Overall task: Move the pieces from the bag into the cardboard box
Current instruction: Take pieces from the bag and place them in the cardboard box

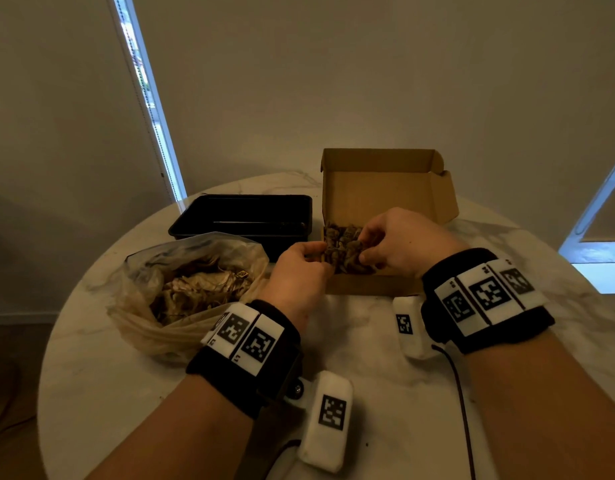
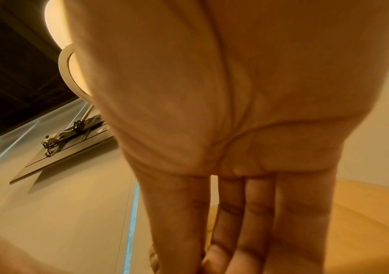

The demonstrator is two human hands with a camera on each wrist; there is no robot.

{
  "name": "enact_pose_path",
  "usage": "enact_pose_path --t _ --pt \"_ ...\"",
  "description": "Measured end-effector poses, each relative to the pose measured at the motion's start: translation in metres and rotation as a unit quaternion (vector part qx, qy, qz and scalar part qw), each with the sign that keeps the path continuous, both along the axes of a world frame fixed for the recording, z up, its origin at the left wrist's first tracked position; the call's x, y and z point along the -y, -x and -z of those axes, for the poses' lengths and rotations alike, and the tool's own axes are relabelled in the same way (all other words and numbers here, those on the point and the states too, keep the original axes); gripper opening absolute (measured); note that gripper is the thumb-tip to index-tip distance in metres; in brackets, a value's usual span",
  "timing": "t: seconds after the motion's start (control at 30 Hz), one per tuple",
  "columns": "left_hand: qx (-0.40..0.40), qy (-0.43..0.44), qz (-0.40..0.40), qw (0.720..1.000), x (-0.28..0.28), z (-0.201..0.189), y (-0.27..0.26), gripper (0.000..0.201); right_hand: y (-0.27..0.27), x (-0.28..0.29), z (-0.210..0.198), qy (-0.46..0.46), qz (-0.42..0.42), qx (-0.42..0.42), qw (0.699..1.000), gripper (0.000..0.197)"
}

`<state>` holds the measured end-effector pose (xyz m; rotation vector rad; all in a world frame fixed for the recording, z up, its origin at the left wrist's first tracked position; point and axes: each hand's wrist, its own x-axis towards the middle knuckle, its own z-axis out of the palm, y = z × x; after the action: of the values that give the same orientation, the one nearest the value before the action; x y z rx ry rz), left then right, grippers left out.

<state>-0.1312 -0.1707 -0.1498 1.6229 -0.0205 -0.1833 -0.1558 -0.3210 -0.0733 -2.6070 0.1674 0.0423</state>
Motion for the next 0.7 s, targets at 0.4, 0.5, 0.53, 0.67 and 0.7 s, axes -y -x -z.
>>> enact_pose_path --t 0.4,0.5,0.53,0.67,0.7 --pt "-0.009 -0.012 0.002 1.0 0.002 0.0 0.001 0.044 0.004 -0.003 0.004 -0.003 -0.056 -0.039 0.998 0.011" --pt "-0.012 -0.011 0.002 1.0 0.003 0.0 0.0 0.043 0.003 -0.004 0.005 -0.007 -0.055 -0.047 0.997 0.009" --pt "-0.014 -0.011 0.004 1.0 0.003 -0.002 0.003 0.043 0.002 -0.005 0.005 -0.008 -0.056 -0.048 0.997 0.007" --pt "-0.01 0.013 -0.001 1.0 0.001 -0.015 0.009 0.046 0.004 -0.003 0.005 -0.031 -0.04 -0.029 0.998 0.005" --pt "-0.001 0.033 -0.011 0.999 -0.001 -0.021 0.011 0.038 0.004 -0.001 0.004 -0.04 -0.032 -0.019 0.998 0.006"
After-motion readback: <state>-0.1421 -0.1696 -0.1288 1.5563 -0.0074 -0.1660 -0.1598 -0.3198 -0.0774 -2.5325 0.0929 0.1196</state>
